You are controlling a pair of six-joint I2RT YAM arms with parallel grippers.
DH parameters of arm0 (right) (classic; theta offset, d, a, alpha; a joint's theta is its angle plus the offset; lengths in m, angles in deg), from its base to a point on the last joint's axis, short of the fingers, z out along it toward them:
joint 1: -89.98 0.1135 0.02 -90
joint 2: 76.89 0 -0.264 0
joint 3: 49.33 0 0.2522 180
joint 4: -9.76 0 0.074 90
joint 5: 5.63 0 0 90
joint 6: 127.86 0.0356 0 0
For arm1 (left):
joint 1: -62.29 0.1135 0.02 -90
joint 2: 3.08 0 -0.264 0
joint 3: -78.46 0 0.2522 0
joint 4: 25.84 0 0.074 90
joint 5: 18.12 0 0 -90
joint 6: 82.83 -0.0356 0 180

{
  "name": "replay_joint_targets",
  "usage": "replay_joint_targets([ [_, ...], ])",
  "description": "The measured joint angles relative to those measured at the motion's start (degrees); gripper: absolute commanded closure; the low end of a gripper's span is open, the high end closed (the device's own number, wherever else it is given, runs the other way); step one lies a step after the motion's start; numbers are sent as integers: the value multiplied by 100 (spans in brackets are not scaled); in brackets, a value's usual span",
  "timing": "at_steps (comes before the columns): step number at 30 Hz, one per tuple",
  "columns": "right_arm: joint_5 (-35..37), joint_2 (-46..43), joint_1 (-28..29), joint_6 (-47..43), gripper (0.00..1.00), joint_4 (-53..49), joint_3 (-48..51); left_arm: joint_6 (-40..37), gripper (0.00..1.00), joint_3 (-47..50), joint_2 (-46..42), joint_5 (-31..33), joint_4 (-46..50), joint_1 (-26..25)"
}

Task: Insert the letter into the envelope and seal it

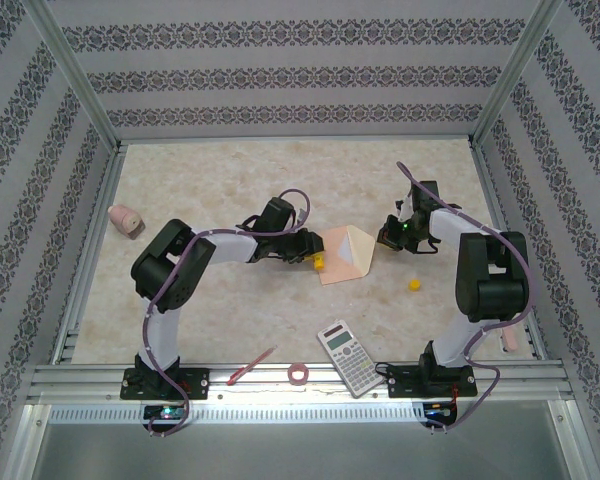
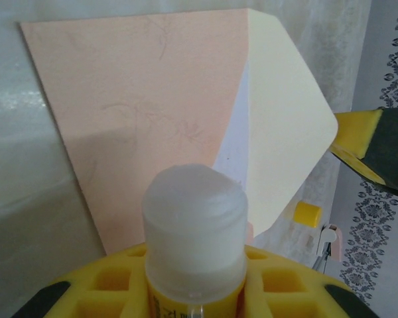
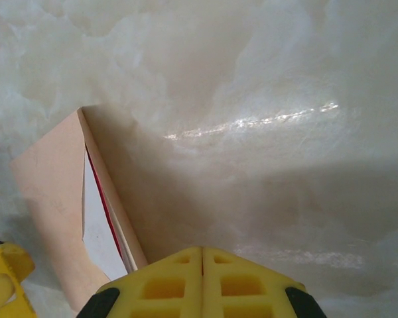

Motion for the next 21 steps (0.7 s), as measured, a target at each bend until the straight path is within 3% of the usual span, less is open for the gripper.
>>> replay_joint_targets([
  [21,-811,4,0,-13,100,472,72,37,100,-245,345,-26,11,2],
])
